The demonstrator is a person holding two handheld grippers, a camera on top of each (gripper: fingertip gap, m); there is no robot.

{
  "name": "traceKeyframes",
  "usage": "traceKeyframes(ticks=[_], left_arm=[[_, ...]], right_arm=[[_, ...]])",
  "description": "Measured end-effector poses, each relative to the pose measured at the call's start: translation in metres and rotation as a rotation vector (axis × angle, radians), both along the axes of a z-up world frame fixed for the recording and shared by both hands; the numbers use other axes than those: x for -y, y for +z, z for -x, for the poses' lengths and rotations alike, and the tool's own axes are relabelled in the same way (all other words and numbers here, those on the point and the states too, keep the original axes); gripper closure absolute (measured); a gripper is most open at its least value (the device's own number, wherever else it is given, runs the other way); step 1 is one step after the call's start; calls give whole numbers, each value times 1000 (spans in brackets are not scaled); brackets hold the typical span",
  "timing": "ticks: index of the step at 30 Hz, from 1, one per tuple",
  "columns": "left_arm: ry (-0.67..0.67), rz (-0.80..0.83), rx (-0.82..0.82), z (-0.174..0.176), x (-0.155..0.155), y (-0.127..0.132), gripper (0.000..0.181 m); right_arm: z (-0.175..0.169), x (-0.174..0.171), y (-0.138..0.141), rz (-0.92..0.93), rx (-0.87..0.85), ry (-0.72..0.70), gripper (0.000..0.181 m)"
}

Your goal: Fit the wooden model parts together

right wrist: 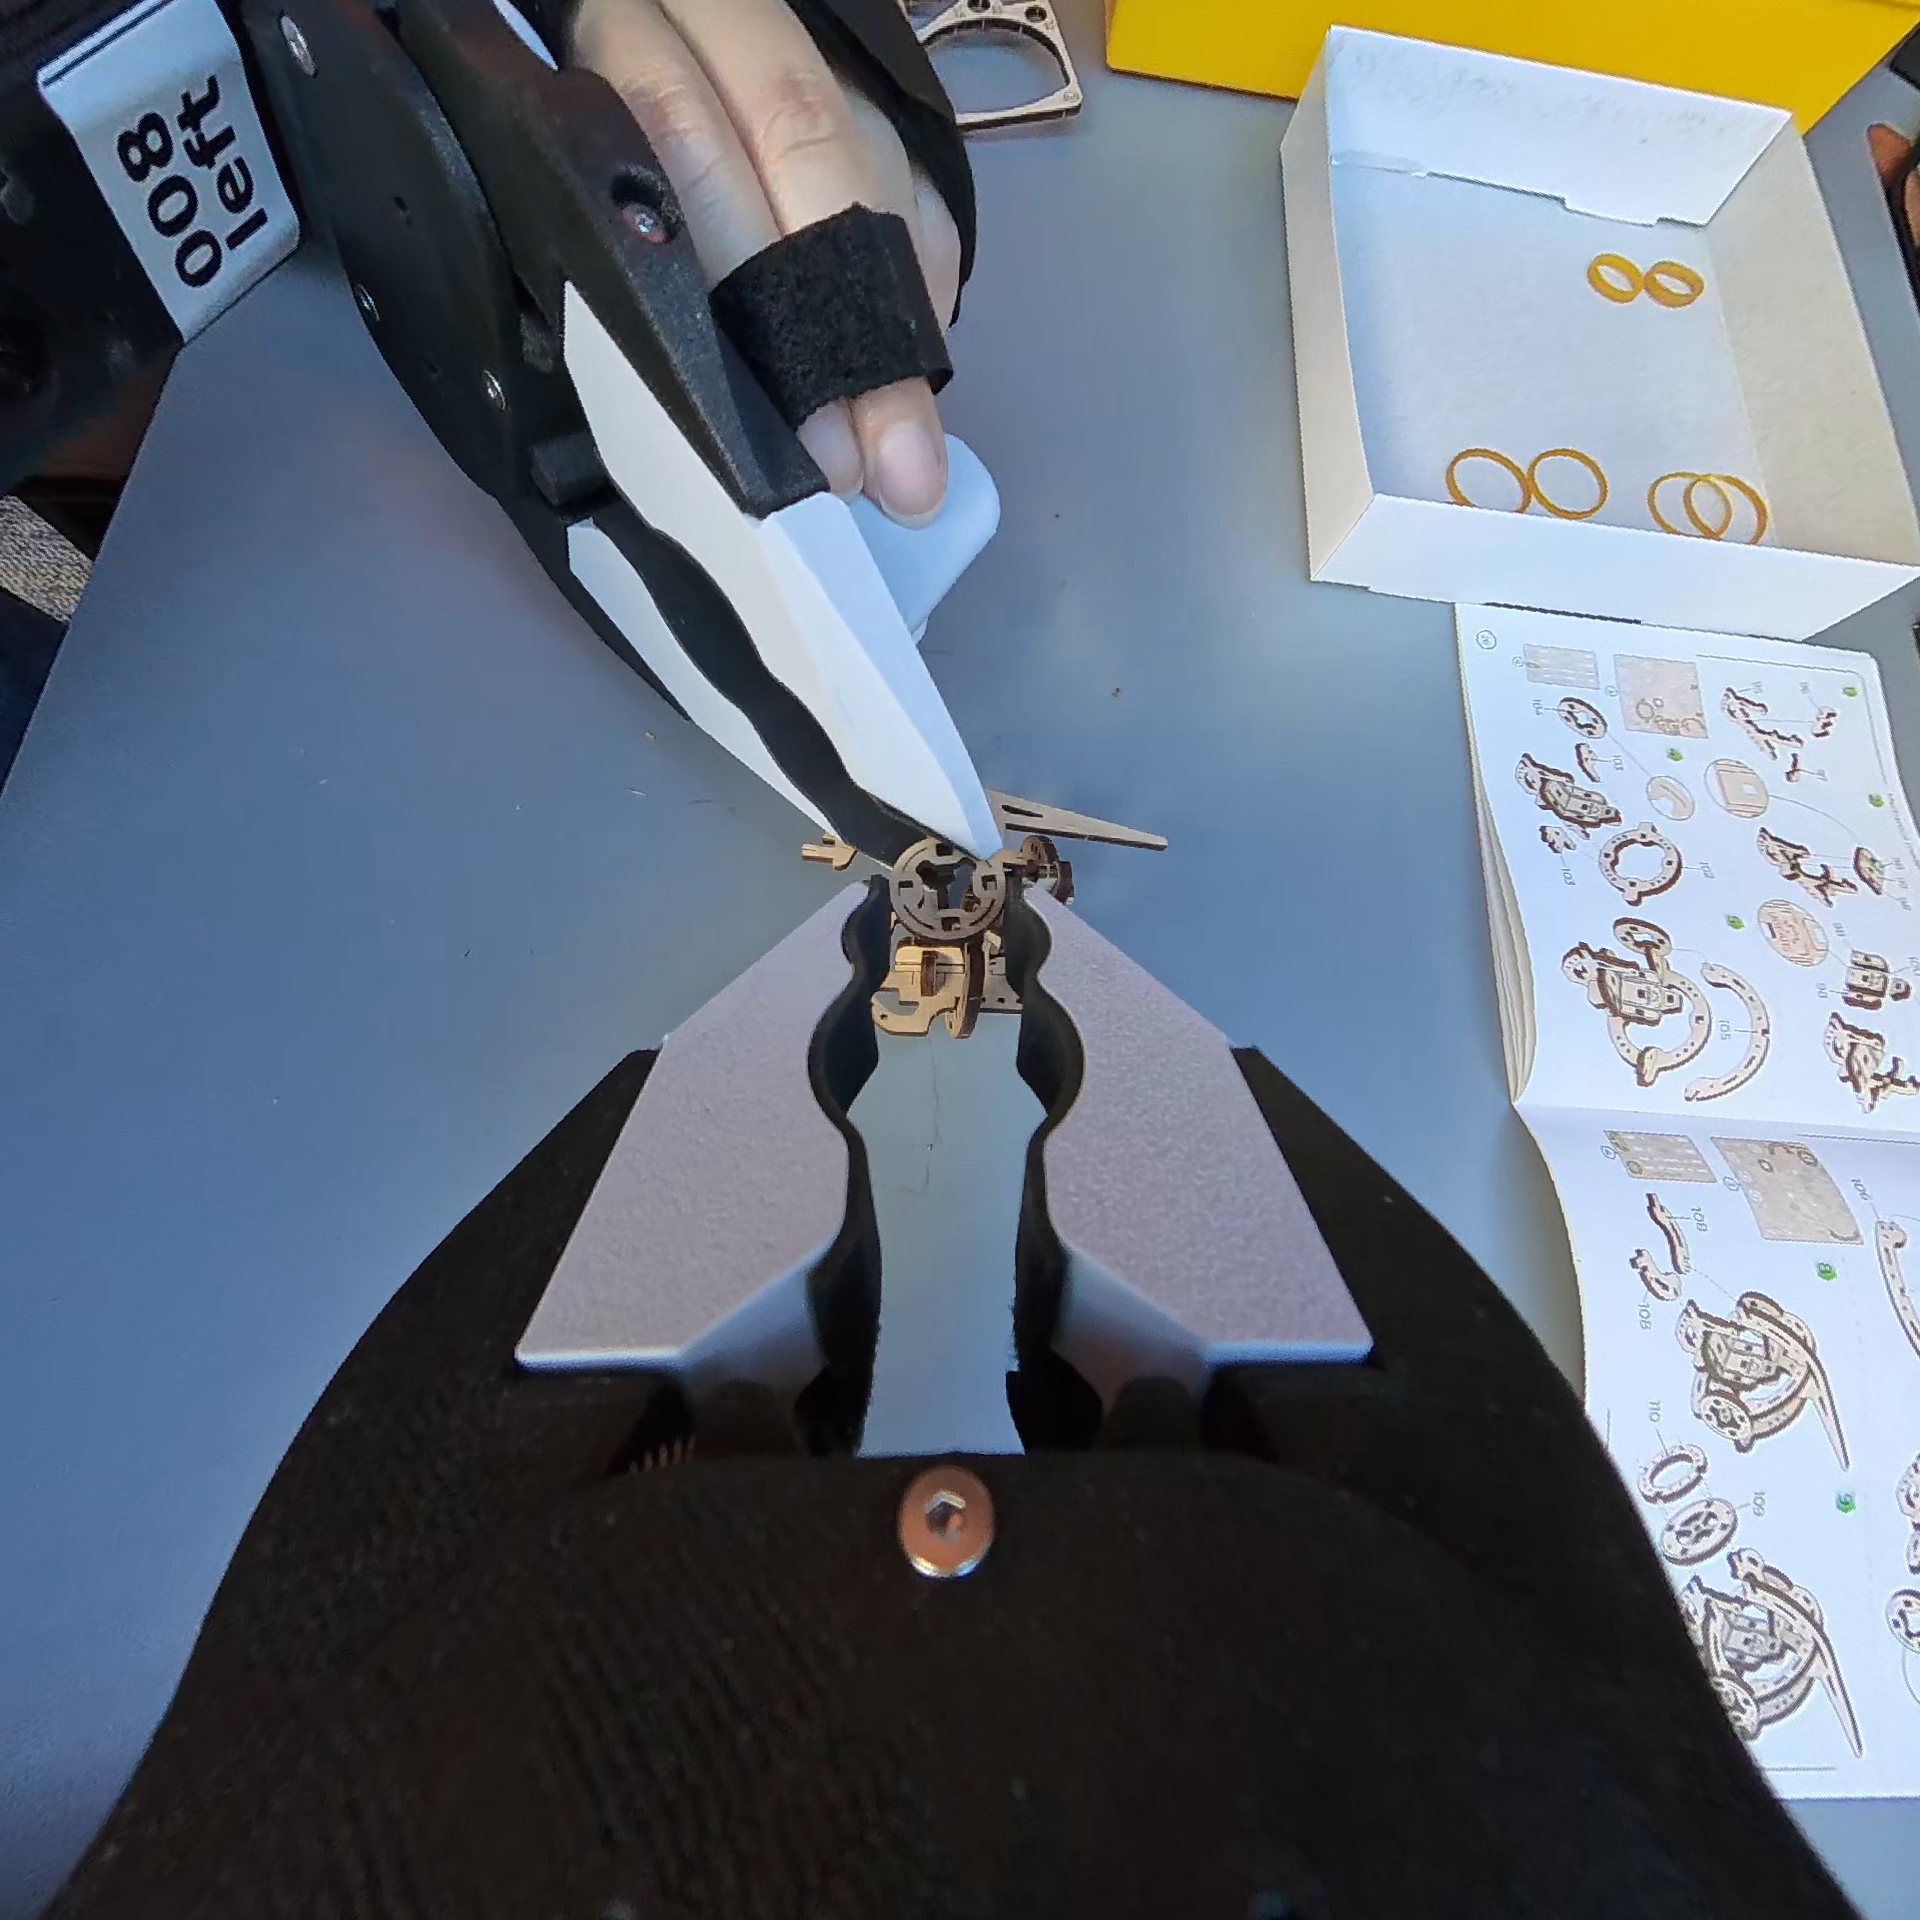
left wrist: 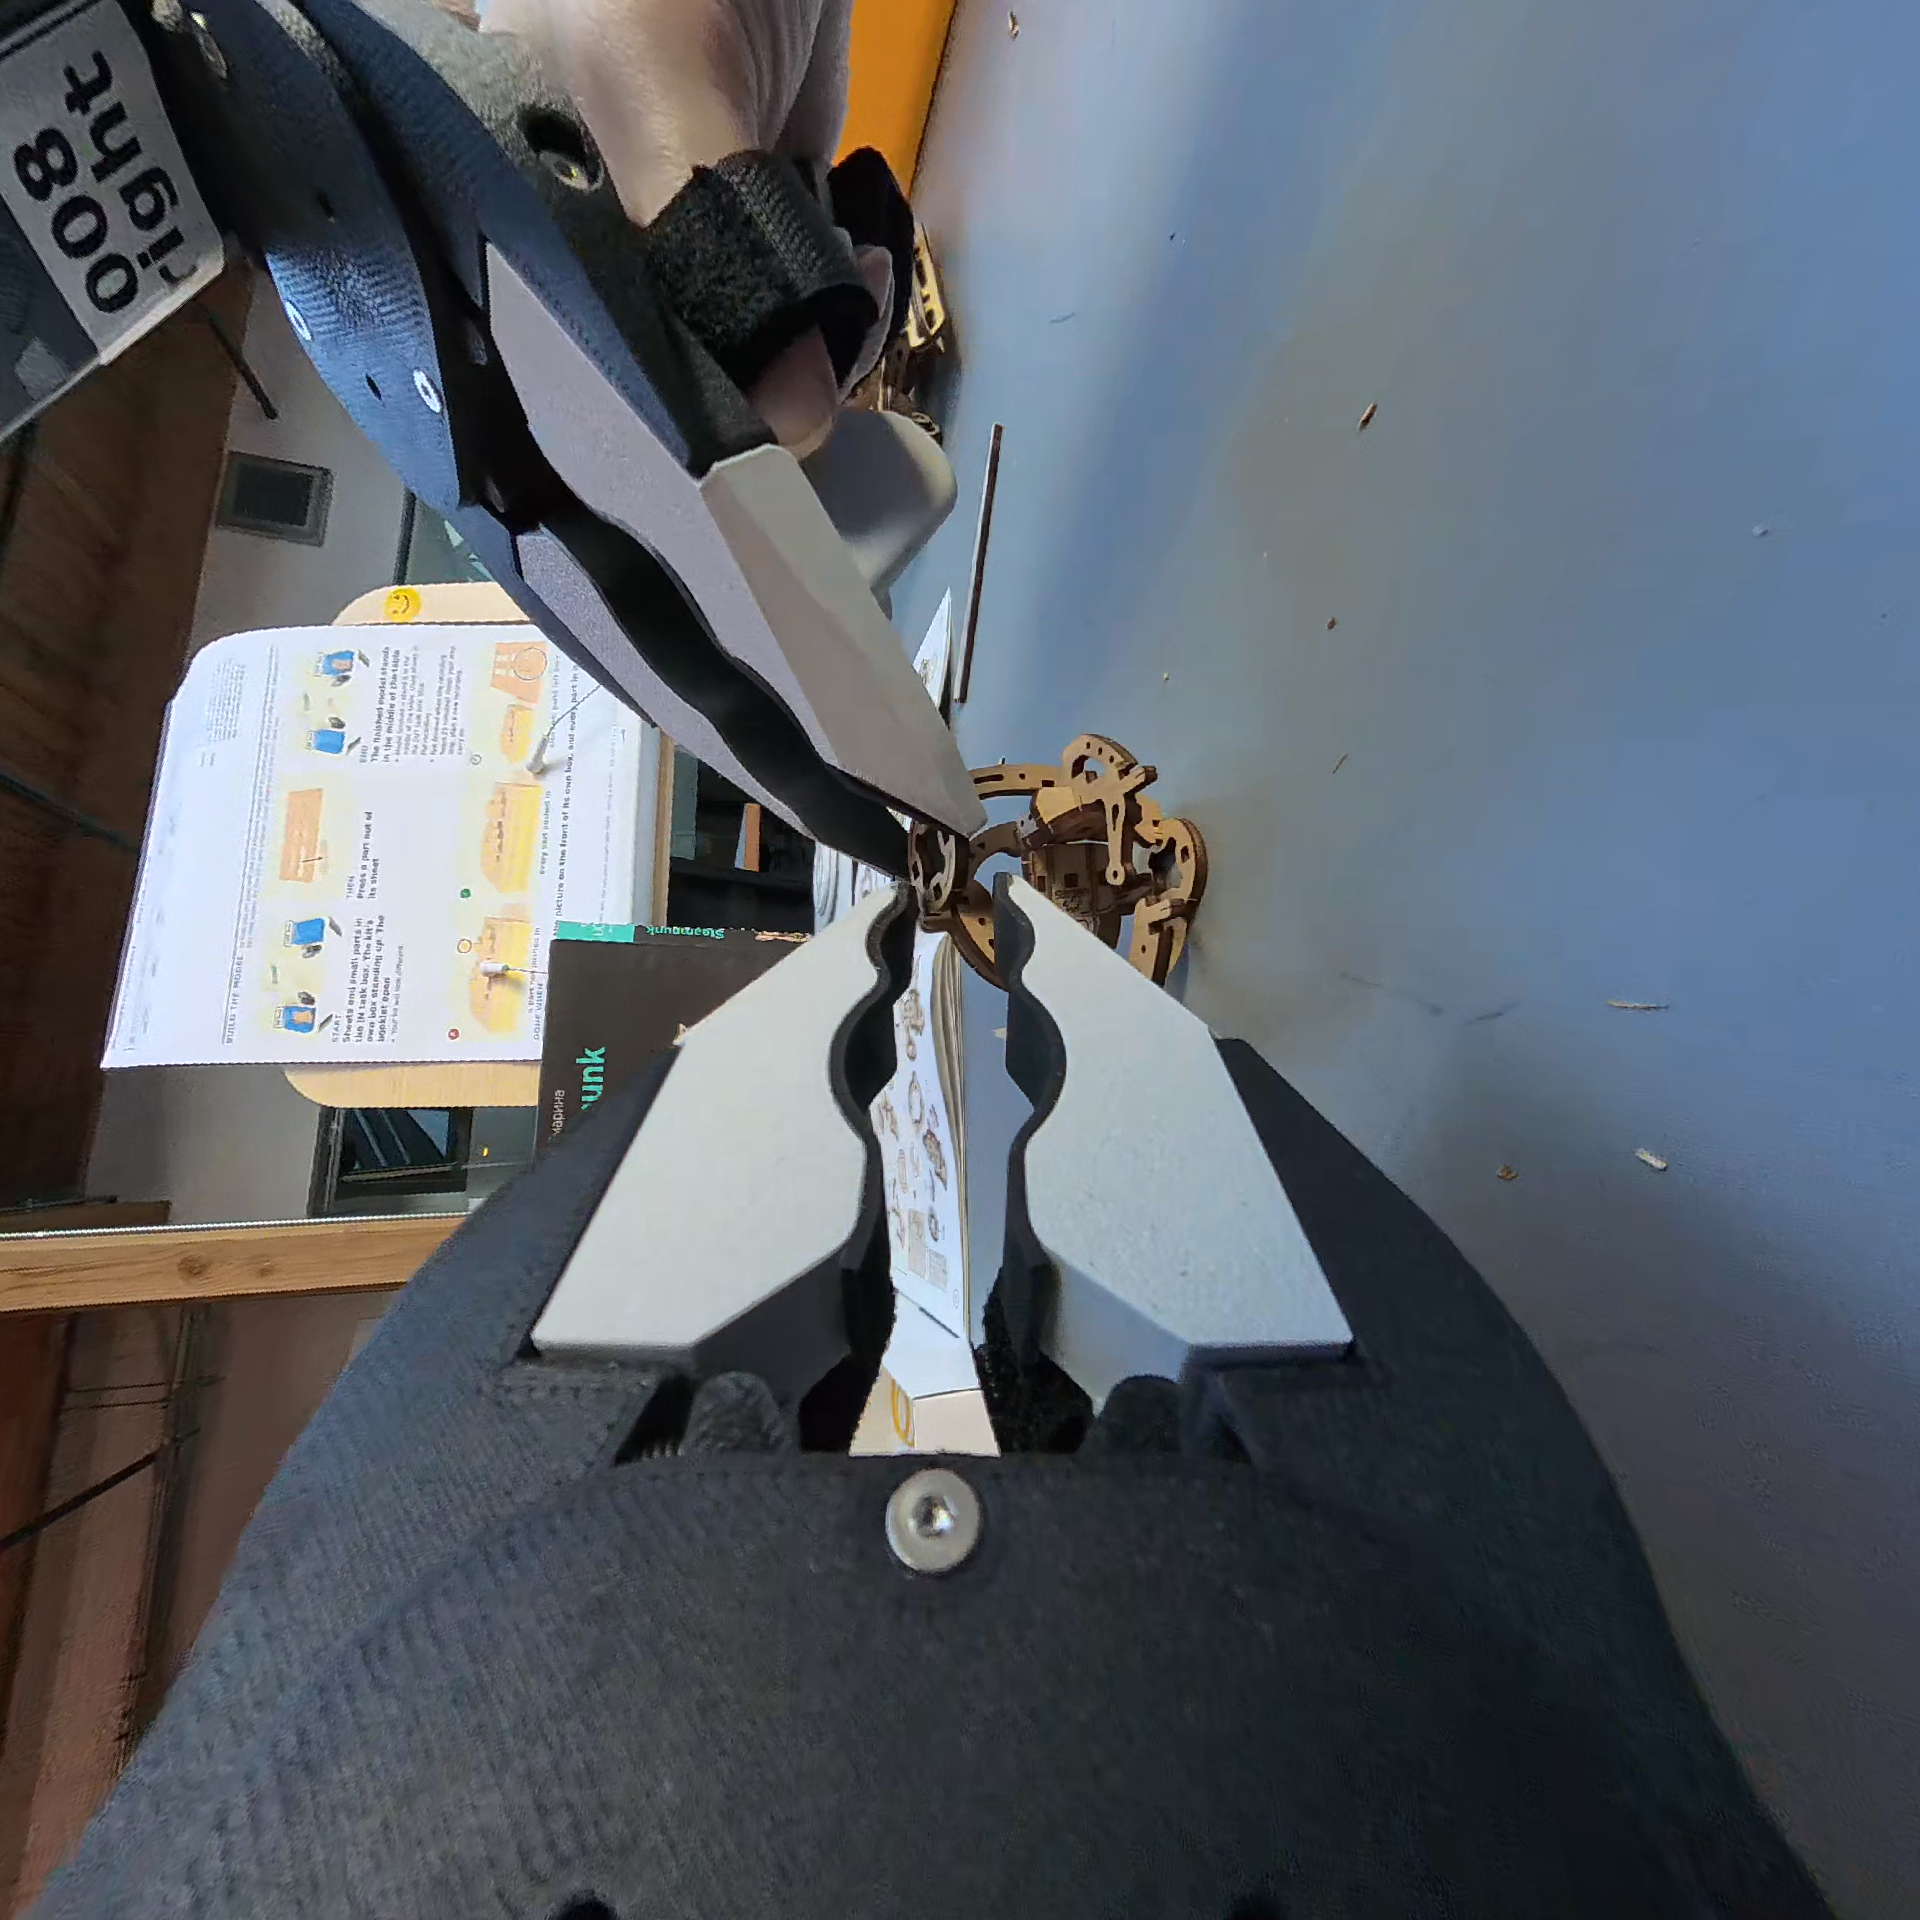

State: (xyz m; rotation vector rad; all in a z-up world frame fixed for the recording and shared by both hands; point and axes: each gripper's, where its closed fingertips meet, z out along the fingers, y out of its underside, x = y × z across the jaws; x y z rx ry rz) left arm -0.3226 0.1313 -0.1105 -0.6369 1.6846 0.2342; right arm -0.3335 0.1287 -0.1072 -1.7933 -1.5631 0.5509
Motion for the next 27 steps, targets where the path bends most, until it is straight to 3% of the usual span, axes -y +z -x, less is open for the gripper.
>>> traceKeyframes(ticks=[27], left_arm=[[-5,-58,-1,-1,0,0,174]], right_arm=[[-1,0,-4,-23,4,10,162]])
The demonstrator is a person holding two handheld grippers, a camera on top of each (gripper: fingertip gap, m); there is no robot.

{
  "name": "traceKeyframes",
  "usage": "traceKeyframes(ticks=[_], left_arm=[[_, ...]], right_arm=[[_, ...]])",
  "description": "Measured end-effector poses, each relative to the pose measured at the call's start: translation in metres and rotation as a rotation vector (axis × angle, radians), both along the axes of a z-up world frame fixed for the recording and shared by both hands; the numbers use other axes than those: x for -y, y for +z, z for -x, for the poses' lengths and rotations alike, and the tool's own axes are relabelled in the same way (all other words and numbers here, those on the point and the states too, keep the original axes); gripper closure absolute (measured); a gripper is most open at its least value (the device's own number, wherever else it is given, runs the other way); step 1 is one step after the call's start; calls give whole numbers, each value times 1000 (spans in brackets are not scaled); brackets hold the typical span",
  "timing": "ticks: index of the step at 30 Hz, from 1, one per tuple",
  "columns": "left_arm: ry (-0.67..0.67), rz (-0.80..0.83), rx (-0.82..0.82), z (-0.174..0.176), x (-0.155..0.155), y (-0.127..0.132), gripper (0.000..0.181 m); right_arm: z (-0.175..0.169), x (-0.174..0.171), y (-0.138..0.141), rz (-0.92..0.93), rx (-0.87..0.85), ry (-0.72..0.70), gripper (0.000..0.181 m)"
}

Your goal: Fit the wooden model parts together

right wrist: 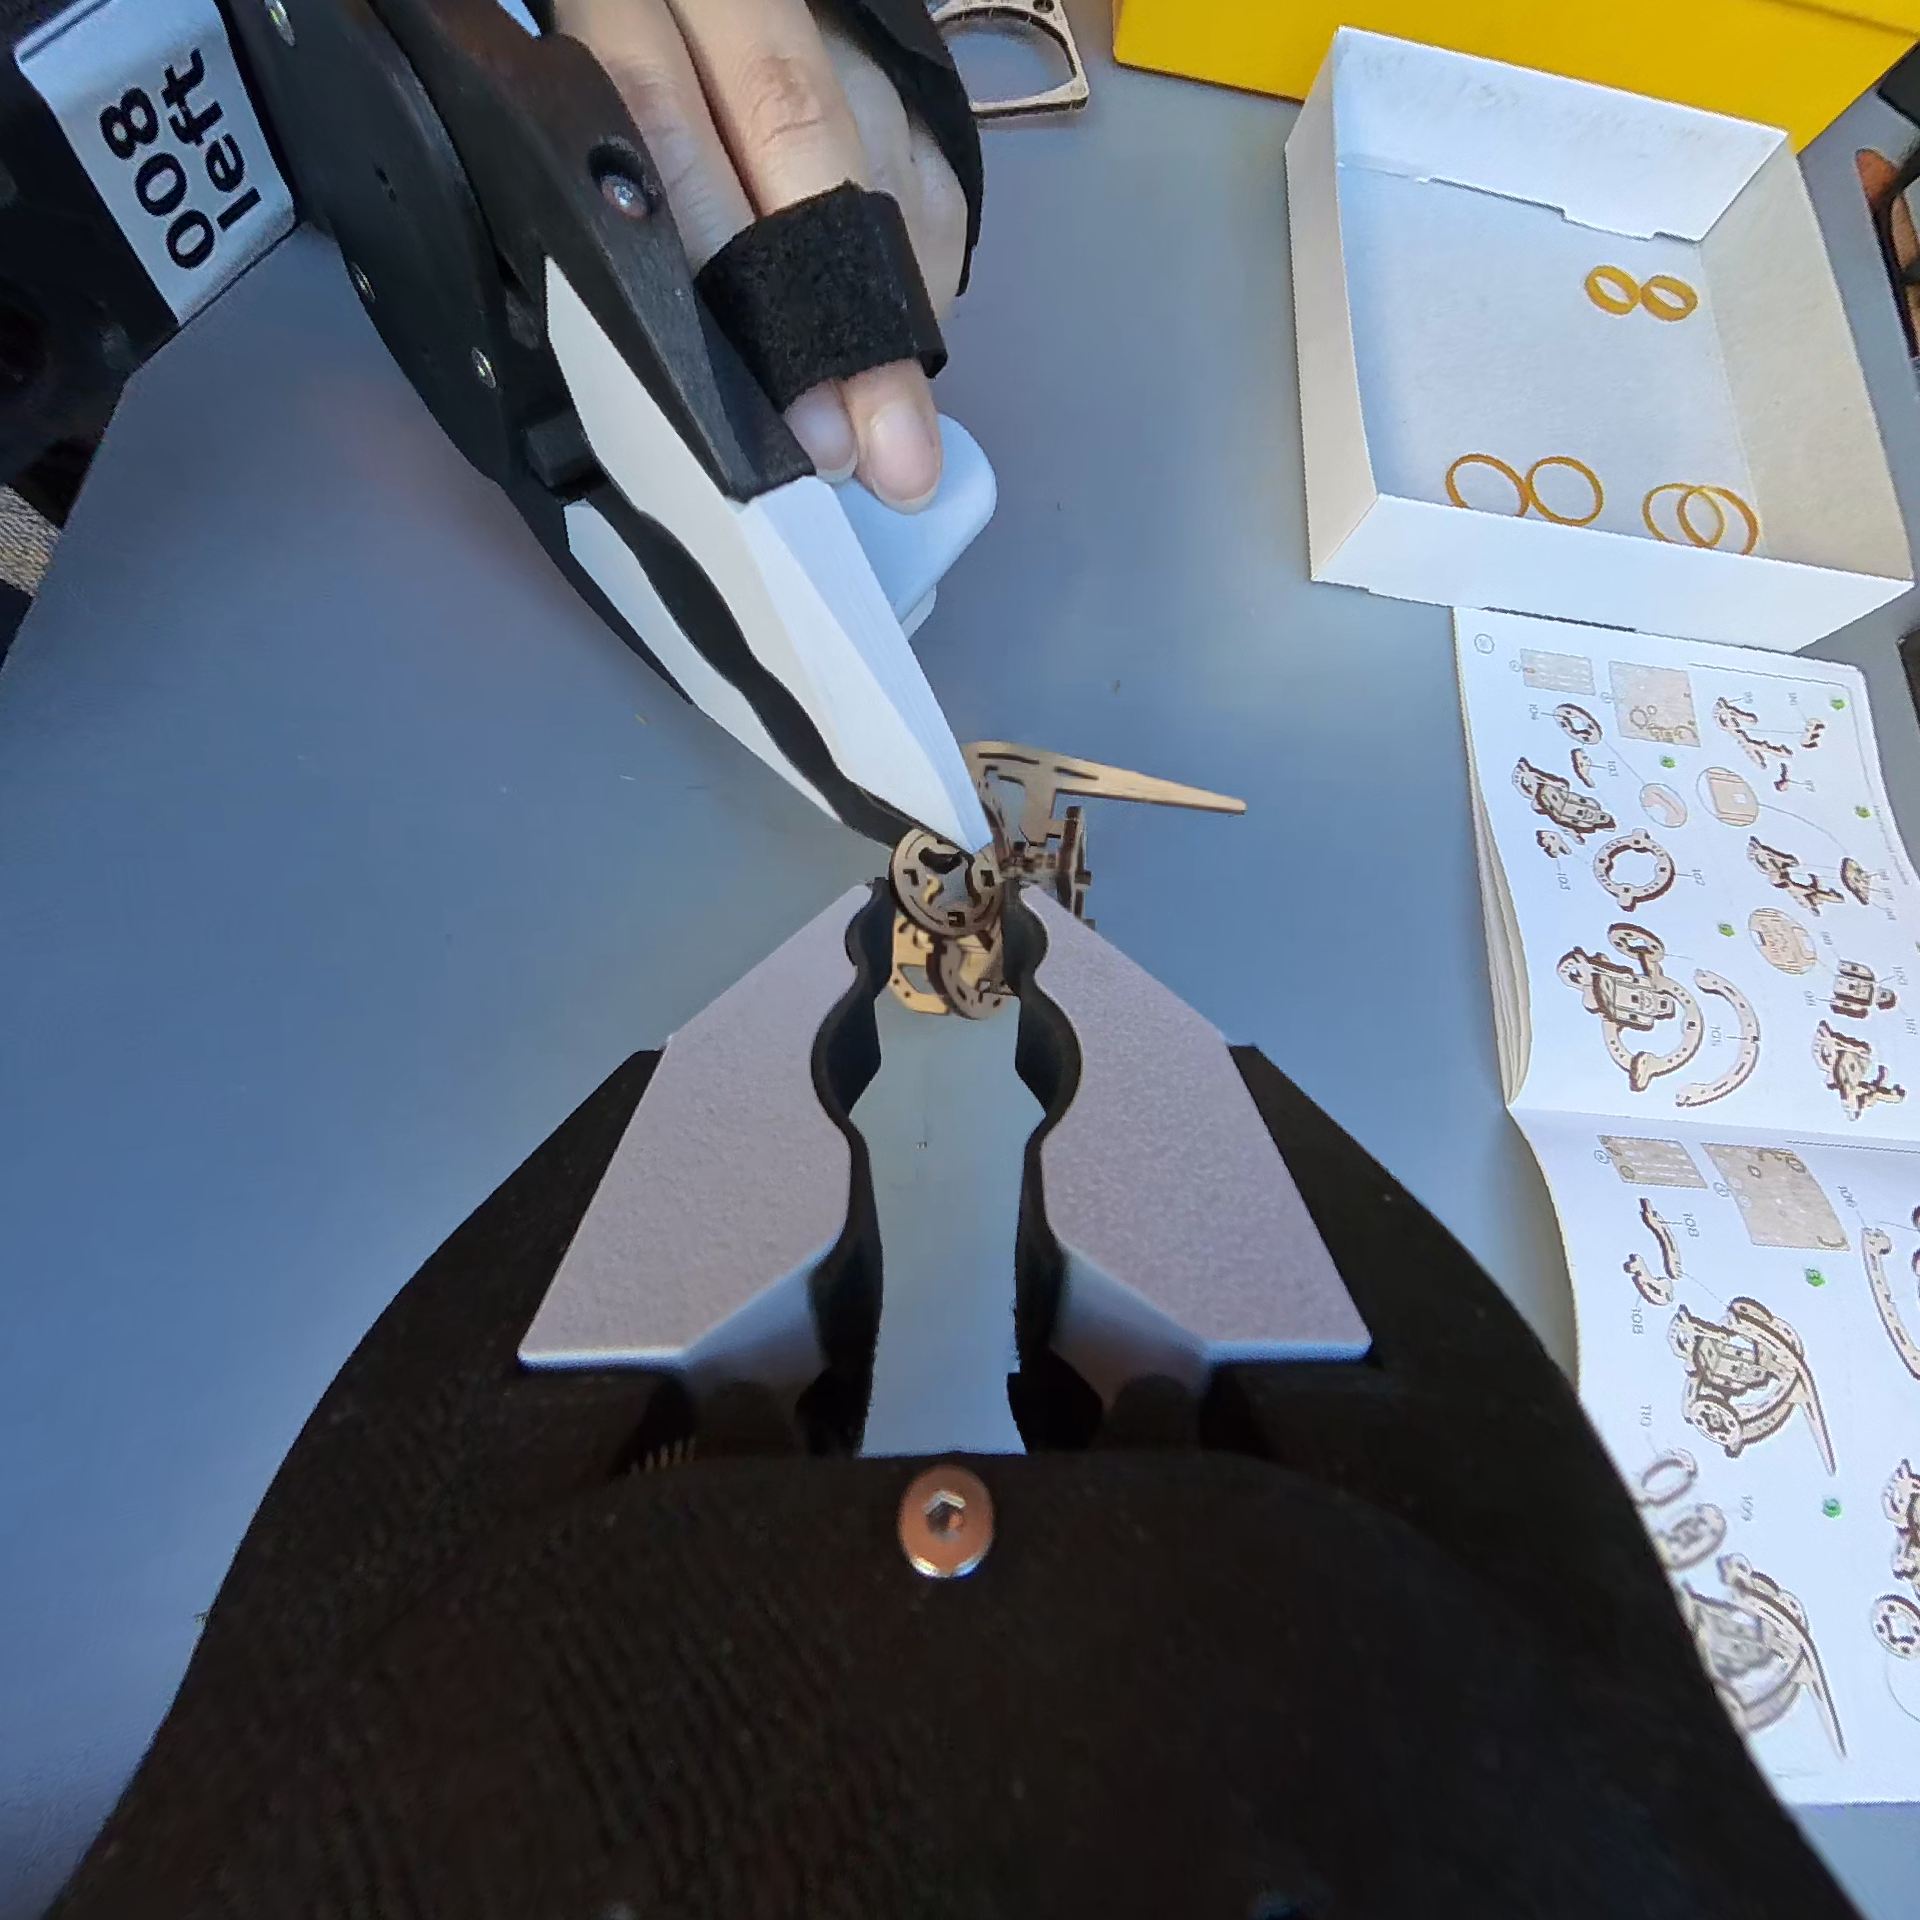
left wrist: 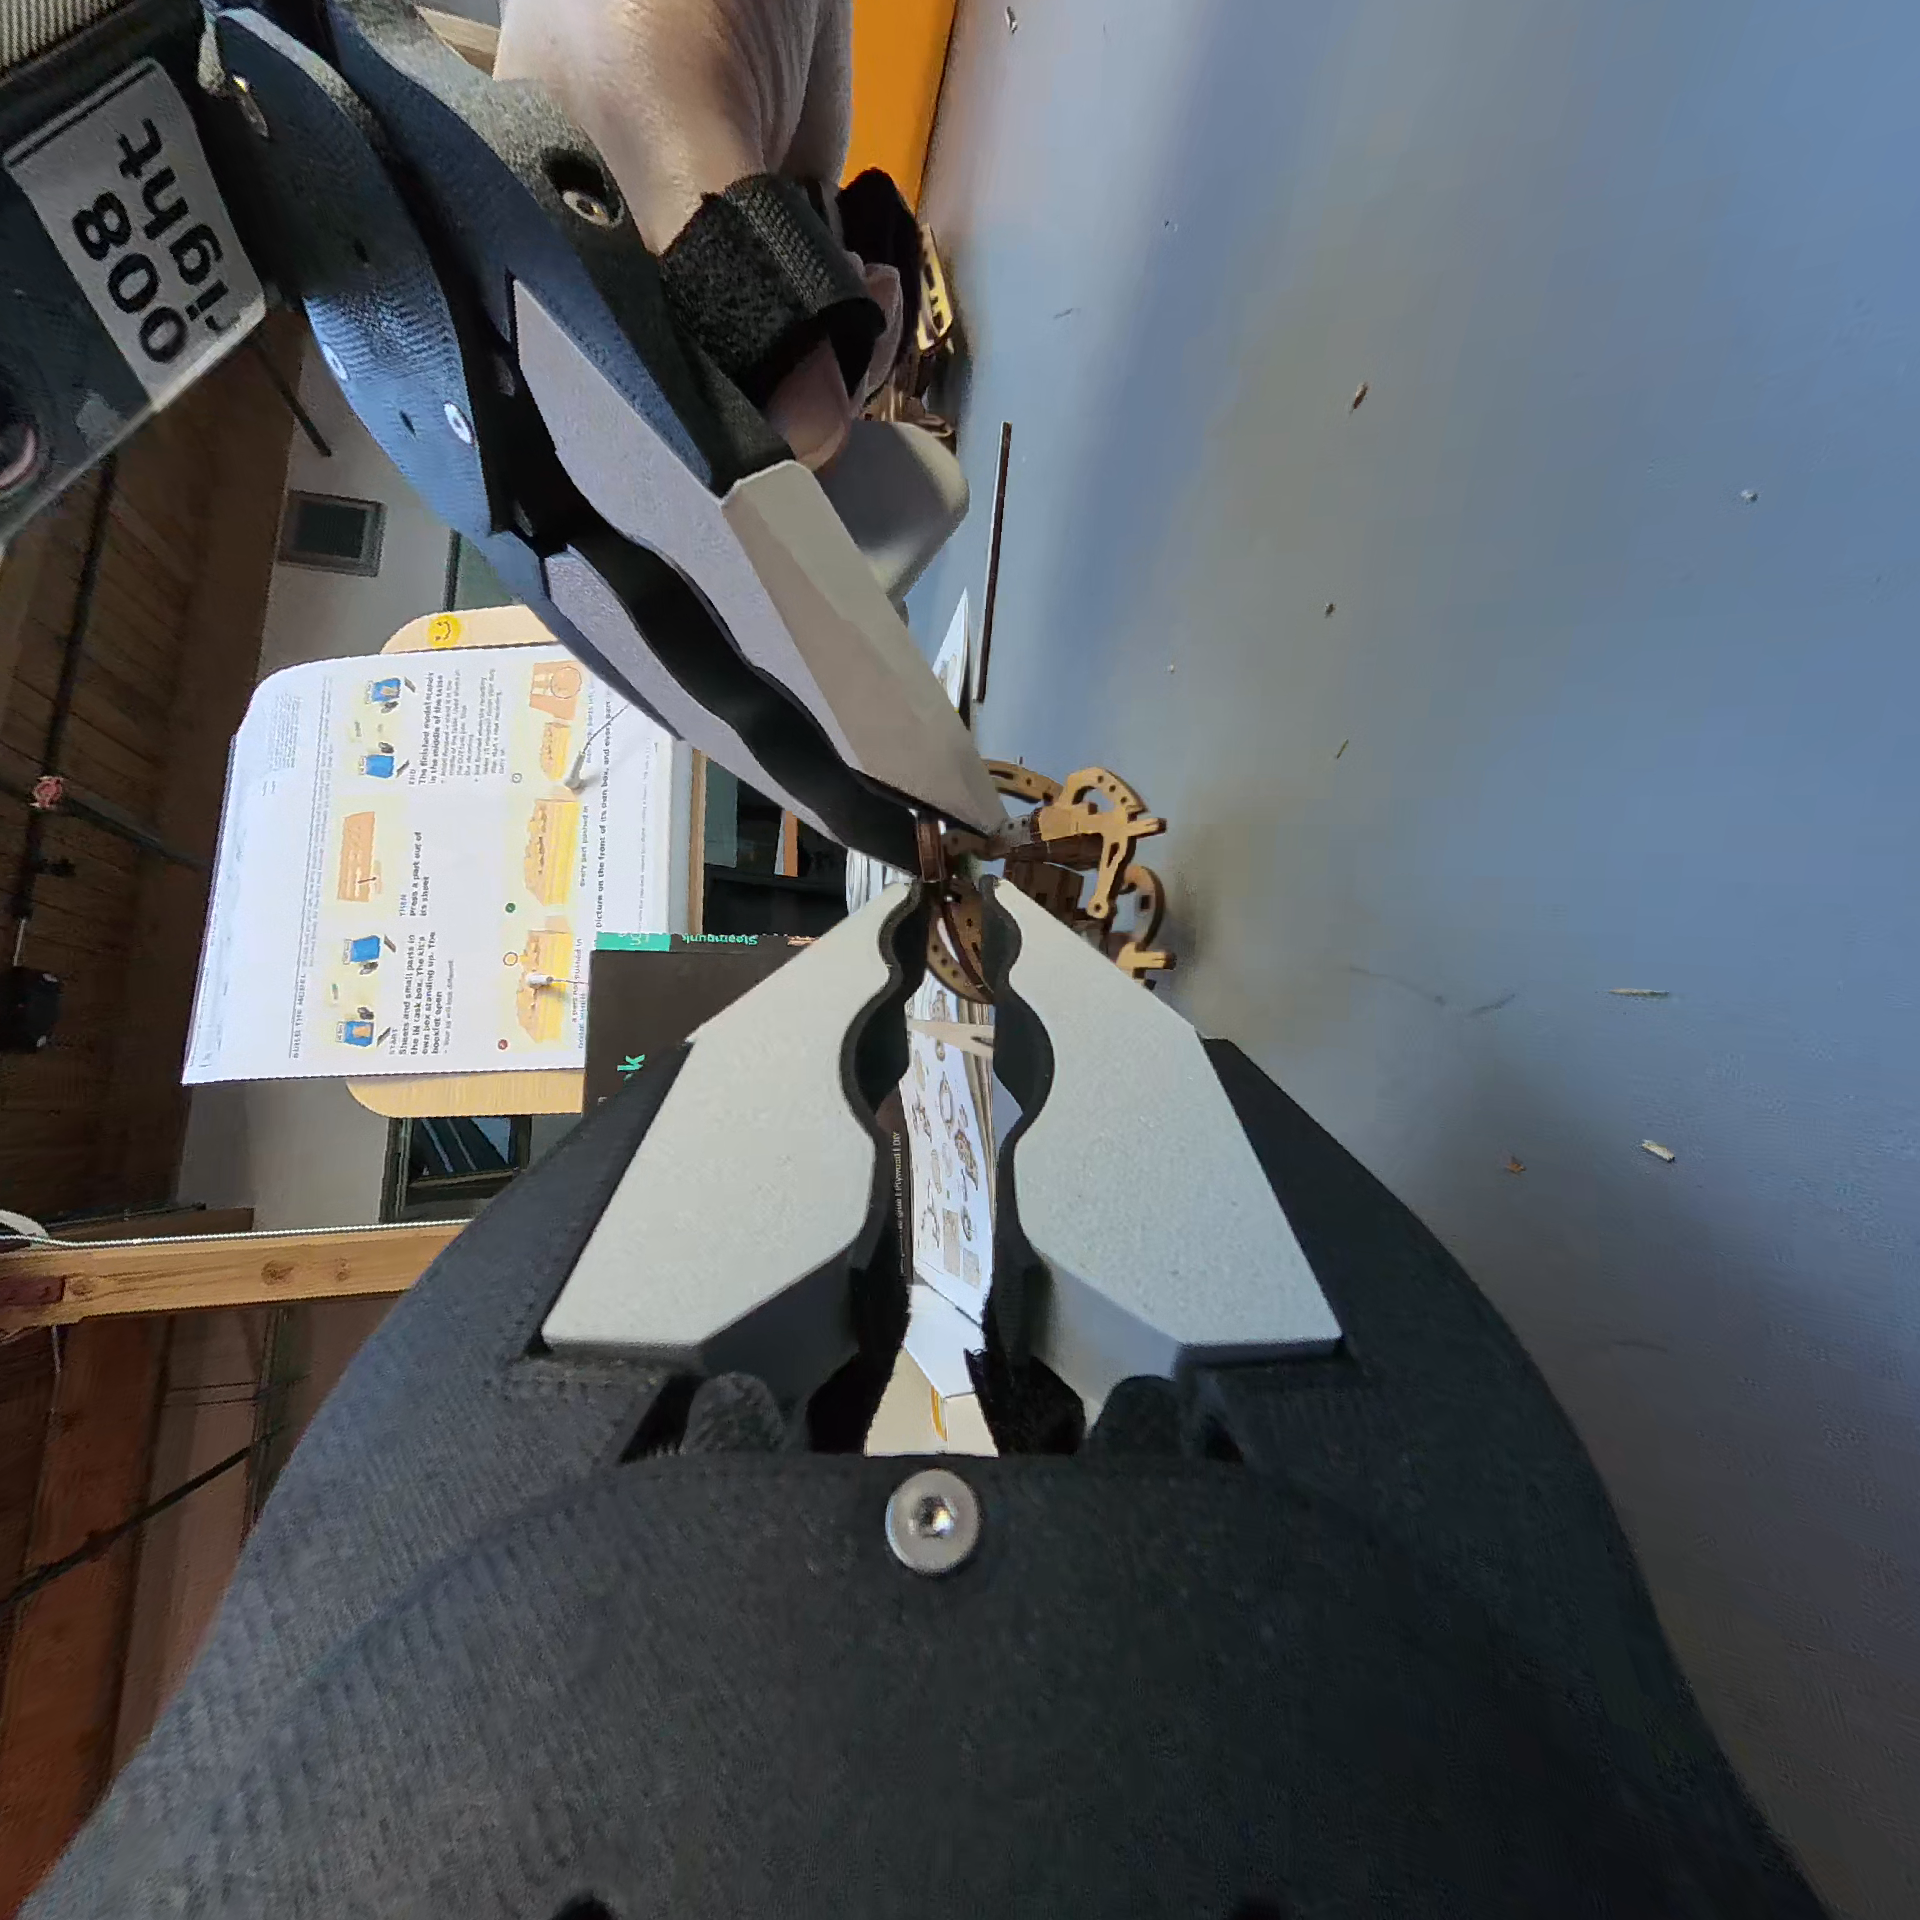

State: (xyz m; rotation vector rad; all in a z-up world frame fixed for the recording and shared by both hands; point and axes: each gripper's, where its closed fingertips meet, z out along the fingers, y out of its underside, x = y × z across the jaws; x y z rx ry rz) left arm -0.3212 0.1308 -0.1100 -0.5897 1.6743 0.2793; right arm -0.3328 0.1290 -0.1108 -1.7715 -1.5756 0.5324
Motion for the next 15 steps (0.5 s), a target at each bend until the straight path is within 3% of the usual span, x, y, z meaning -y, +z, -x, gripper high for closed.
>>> traceKeyframes(ticks=[15], left_arm=[[-3,18,17,-1,0,1,174]], right_arm=[[-2,0,9,216,-188,-47,153]])
